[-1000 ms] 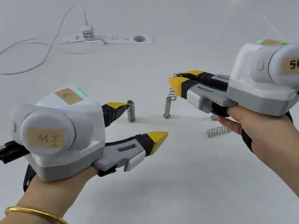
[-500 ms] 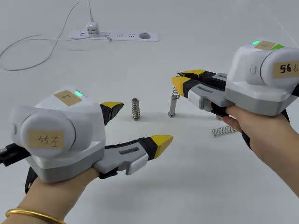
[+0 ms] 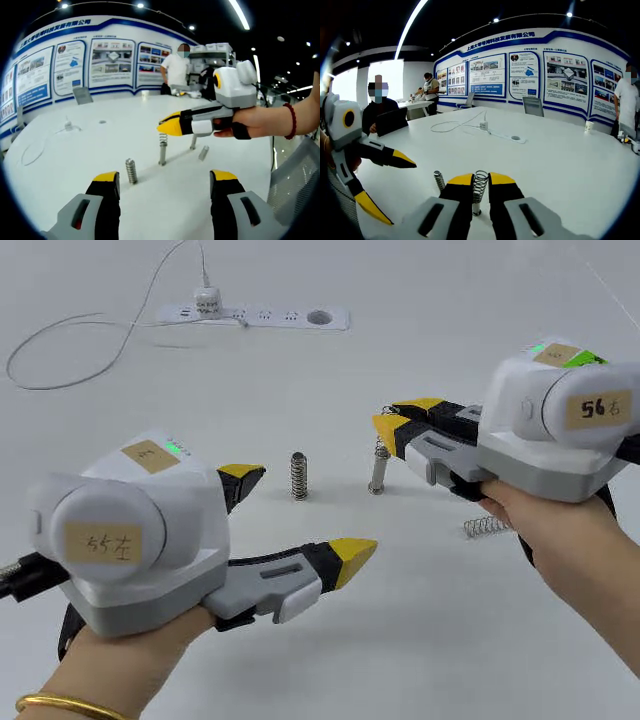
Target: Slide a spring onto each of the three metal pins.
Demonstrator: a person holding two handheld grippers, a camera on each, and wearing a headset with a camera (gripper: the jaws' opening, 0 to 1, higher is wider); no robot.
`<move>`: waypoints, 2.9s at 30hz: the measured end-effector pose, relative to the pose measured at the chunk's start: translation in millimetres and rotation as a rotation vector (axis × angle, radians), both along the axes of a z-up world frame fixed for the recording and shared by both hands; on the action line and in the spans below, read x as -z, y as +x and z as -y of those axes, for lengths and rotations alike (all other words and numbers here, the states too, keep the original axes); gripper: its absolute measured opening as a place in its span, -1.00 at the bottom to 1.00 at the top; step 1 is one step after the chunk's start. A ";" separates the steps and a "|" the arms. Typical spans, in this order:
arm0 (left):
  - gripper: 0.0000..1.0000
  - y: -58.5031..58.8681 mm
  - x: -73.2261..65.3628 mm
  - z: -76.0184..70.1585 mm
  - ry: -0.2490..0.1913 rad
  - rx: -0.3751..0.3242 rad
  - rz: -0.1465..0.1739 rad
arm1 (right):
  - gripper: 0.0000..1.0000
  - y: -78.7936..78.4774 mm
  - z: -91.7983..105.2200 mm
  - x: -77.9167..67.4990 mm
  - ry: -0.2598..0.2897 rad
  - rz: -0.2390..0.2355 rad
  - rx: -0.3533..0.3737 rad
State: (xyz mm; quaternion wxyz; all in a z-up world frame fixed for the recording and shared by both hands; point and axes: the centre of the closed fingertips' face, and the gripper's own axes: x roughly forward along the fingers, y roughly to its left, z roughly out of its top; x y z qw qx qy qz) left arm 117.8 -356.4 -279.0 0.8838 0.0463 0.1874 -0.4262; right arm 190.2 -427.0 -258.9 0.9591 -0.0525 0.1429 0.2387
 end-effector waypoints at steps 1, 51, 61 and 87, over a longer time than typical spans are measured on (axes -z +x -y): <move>0.50 0.1 0.2 -0.1 -0.002 -0.001 -0.001 | -0.76 -0.3 -0.2 1.4 0.000 -0.002 0.000; 0.45 -1.5 4.2 -1.2 0.017 0.003 -0.006 | -0.62 -15.0 -5.0 44.8 -0.045 -0.116 0.006; 0.47 -0.6 1.8 -1.8 0.013 -0.001 -0.001 | -0.53 -20.8 -3.5 34.1 -0.016 -0.115 0.013; 0.45 -6.0 -6.8 25.6 0.025 0.082 0.033 | -0.17 -45.7 27.1 -4.8 0.048 -0.098 0.068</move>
